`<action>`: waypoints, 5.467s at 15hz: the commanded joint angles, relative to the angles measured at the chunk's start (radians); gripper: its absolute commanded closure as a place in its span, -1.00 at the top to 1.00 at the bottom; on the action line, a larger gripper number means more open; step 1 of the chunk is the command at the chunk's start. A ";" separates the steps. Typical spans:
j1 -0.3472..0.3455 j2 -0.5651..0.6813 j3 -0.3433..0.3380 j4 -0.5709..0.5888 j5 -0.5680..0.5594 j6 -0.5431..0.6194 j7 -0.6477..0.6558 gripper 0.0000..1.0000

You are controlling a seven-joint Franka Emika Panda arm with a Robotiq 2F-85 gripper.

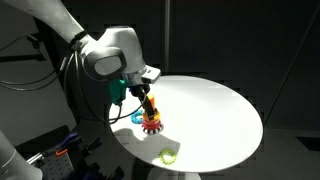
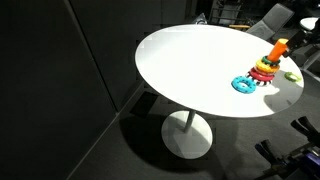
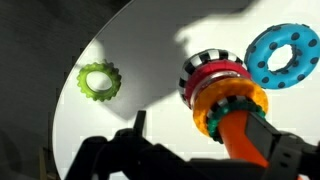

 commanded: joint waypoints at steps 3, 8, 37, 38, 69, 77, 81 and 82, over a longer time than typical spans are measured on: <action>-0.030 -0.020 0.028 -0.019 -0.015 0.047 -0.026 1.00; -0.012 -0.020 0.049 -0.021 0.044 0.017 -0.076 1.00; 0.007 0.097 0.098 -0.018 0.022 0.226 -0.070 1.00; 0.008 0.102 0.097 -0.017 0.017 0.232 -0.067 1.00; 0.070 0.044 -0.015 -0.010 -0.214 0.273 0.108 -0.16; 0.048 -0.066 0.005 -0.031 -0.252 0.188 0.169 -0.16; 0.039 -0.121 0.012 -0.034 -0.270 0.132 0.201 -0.16; 0.038 -0.133 0.011 -0.032 -0.269 0.116 0.207 -0.16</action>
